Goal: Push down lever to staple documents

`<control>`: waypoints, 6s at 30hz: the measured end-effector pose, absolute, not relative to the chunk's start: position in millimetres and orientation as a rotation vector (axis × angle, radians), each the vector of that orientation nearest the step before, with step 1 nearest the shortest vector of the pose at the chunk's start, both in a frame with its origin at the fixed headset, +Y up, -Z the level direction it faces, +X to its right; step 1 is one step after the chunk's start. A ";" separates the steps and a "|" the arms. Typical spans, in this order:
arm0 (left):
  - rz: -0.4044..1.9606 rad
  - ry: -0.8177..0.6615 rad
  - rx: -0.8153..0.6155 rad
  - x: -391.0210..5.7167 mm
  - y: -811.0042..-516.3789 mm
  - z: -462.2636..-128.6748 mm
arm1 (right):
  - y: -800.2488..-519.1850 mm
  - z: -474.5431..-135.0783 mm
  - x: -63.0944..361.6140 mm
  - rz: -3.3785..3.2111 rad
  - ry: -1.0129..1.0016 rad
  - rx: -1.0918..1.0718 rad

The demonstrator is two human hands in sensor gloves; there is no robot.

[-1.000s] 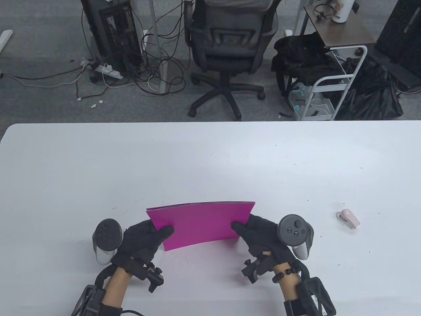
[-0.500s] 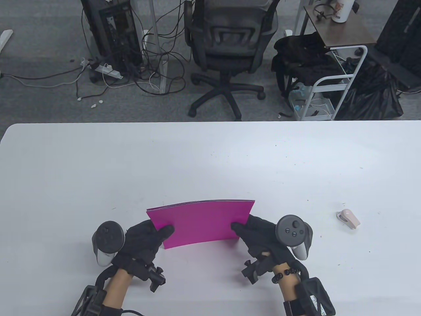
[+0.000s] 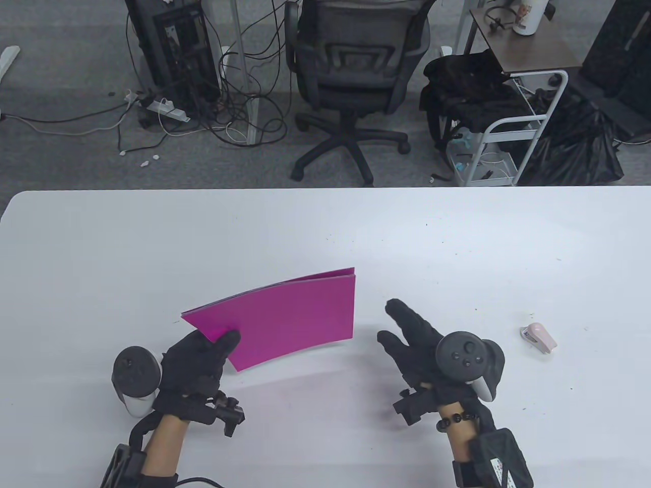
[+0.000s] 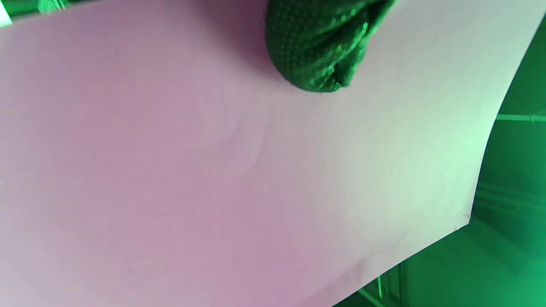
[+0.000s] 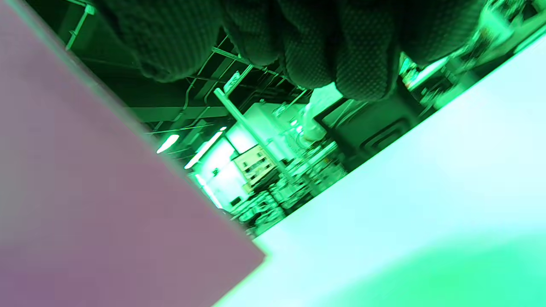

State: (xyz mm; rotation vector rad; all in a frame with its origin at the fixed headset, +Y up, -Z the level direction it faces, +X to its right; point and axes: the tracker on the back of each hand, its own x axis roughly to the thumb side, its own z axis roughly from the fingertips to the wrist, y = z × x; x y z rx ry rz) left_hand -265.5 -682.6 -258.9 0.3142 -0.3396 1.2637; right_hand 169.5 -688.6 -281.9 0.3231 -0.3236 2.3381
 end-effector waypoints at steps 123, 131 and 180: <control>1.307 -0.113 0.305 -295.3 -675.4 -258.8 | -745.5 -350.7 92.1 3.076 -0.105 0.570; 1.254 -0.009 0.154 -301.3 -657.3 -268.3 | -745.7 -352.0 93.9 3.061 -0.094 0.565; 0.730 0.134 -0.780 -236.2 -694.4 -348.0 | -745.4 -355.0 97.2 3.029 -0.034 0.556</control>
